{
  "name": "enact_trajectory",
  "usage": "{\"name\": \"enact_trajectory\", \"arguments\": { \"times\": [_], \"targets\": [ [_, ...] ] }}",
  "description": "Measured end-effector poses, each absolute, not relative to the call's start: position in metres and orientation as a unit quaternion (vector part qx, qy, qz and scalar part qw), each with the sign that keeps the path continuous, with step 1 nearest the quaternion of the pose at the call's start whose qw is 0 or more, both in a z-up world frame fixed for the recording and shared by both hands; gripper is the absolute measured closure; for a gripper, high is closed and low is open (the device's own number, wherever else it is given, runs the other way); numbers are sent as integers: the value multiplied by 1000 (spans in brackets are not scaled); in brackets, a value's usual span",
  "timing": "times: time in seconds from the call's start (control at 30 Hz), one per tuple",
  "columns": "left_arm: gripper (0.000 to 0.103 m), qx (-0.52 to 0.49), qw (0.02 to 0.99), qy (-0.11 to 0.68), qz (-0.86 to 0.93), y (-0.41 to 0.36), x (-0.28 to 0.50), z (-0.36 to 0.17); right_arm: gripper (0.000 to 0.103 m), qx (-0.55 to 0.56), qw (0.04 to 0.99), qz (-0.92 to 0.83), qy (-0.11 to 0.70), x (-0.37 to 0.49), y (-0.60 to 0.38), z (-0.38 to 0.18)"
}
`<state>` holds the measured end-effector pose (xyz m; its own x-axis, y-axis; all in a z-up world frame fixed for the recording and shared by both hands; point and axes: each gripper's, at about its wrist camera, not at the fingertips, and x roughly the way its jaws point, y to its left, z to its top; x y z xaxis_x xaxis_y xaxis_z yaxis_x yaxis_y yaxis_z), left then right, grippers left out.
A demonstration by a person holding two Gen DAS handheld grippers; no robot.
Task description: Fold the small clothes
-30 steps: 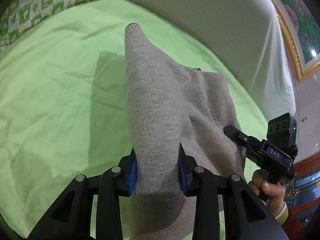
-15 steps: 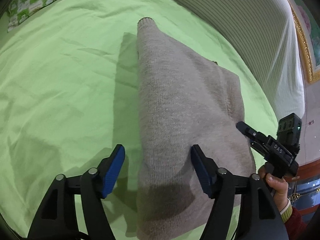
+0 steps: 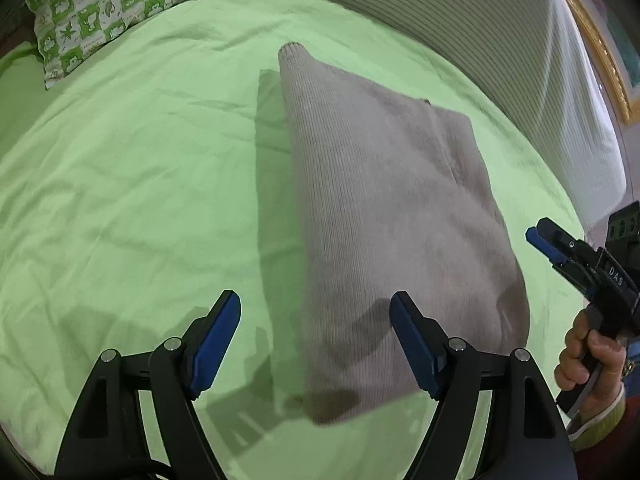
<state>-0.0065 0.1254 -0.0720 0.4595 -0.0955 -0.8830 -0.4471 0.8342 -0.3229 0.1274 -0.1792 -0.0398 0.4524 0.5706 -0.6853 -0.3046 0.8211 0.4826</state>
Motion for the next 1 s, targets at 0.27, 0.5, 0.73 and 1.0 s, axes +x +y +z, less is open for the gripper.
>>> {"name": "enact_trajectory", "arguments": {
  "times": [0.27,0.5,0.73,1.0],
  "targets": [
    [25,-228,808,538,72,98,-41,-77,53,118,828,277,473,94,-171,-52],
    [25,-200,803,557,65,81,-56,-92,53,108,822,270,489,84,-169,-66],
    [25,-190,804,557,82,77,-52,-104,72,76,819,277,496,89,-152,-67],
    [51,-168,805,564,72,71,-45,-108,93,65,835,279,469,85,-162,-44]
  ]
}}
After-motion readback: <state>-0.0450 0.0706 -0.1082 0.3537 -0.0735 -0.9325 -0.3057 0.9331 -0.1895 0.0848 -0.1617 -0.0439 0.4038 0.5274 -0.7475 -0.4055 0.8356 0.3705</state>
